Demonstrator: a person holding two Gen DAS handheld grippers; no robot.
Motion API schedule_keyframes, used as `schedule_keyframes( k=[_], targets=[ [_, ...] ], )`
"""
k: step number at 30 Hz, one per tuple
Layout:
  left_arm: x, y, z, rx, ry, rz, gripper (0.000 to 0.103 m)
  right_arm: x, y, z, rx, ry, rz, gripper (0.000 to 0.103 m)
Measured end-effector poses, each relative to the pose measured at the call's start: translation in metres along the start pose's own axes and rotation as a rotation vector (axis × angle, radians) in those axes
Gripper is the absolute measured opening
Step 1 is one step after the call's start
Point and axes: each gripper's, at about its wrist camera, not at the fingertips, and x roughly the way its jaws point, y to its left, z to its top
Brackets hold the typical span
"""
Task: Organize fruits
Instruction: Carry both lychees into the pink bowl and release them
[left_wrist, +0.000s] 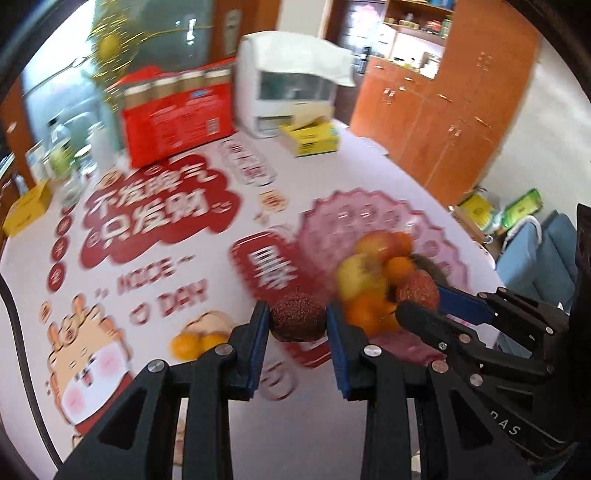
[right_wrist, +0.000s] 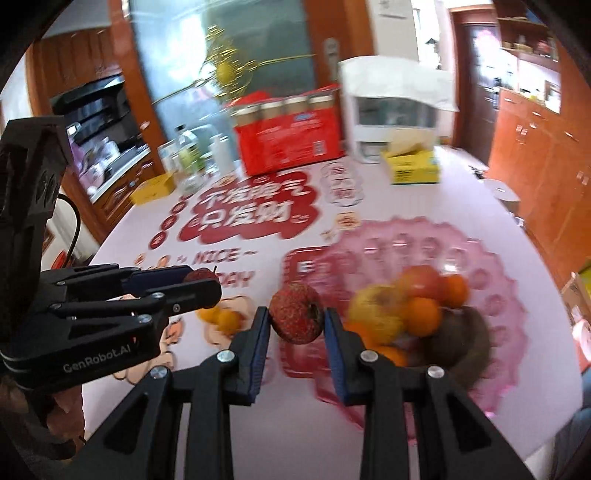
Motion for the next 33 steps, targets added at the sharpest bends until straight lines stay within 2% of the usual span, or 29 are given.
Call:
schedule_keyframes(
  k=[7,14,21,27,33],
  targets=[
    [0.028,-0.056,0.026,0.045,0.013,-0.039,0.03,-0.026,-0.062,-0.003,0.067,-0.031,-0.084,0.03],
    [0.057,-0.085,0.041,0.061,0.048,-0.034,0.03,-0.026,-0.101,-0.003,0.106,-0.005,-0.138,0.03],
    [0.091,-0.093,0.046,0.055,0.113,0.005,0.03,-0.008,-0.125,-0.007,0.129,0.056,-0.14,0.03],
    [0.11,-0.089,0.047,0.038,0.169,0.058,0.03,0.009,-0.13,-0.01,0.131,0.114,-0.128,0.03],
    [0.117,-0.085,0.045,0.028,0.193,0.077,0.03,0.021,-0.128,-0.009,0.12,0.143,-0.113,0.03]
  ],
)
